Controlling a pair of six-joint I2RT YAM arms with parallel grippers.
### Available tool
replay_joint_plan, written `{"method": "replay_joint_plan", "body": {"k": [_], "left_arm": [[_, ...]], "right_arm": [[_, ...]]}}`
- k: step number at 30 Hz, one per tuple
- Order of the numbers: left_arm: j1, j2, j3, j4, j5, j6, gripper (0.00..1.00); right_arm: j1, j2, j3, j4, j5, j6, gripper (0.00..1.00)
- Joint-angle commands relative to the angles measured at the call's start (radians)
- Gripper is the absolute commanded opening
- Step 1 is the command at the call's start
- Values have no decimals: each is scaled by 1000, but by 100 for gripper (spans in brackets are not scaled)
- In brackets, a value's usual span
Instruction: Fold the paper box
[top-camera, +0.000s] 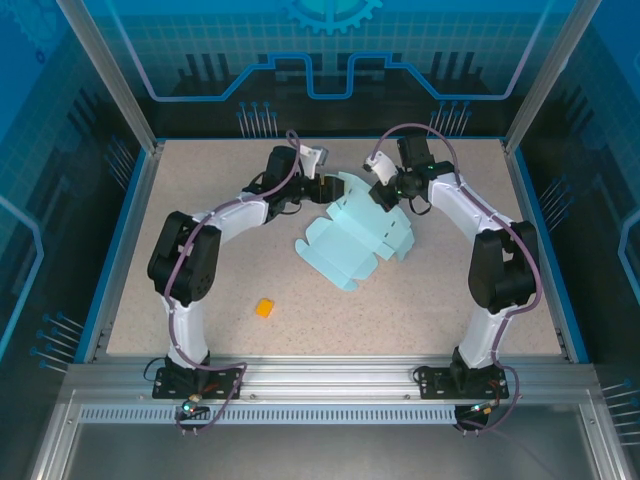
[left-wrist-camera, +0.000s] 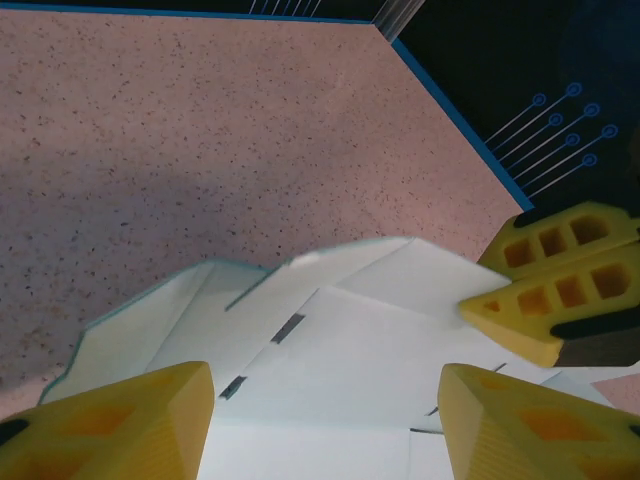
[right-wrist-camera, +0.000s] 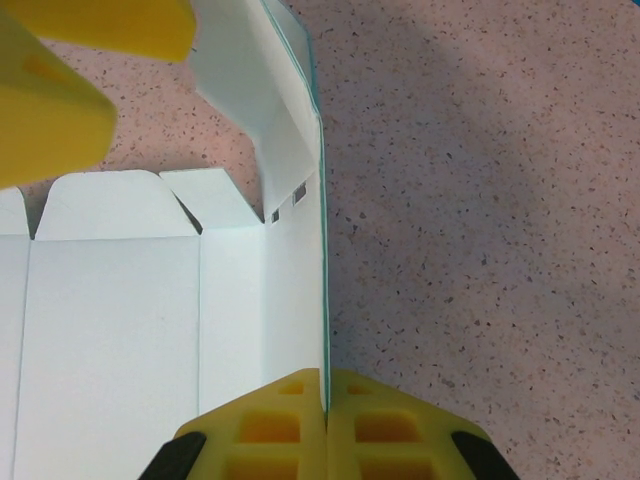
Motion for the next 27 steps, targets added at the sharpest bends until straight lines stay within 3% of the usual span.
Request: {"method": "replay_joint_plan", "body": {"k": [1,8,17,27], "left_arm": [[12,28,68,-30,39,9,63],[12,81,139,-19,98,-33,63],[8,64,90,86,197,-94,61],[-13,25,5,124,194,-64,59]], "right_arm": [[-8,-1,14,8,-28,9,1],[-8,-3,13,10,-27,9,1],[-9,-2,15,14,-25,17,1],[-8,2,19,11,-14,22,1]]}}
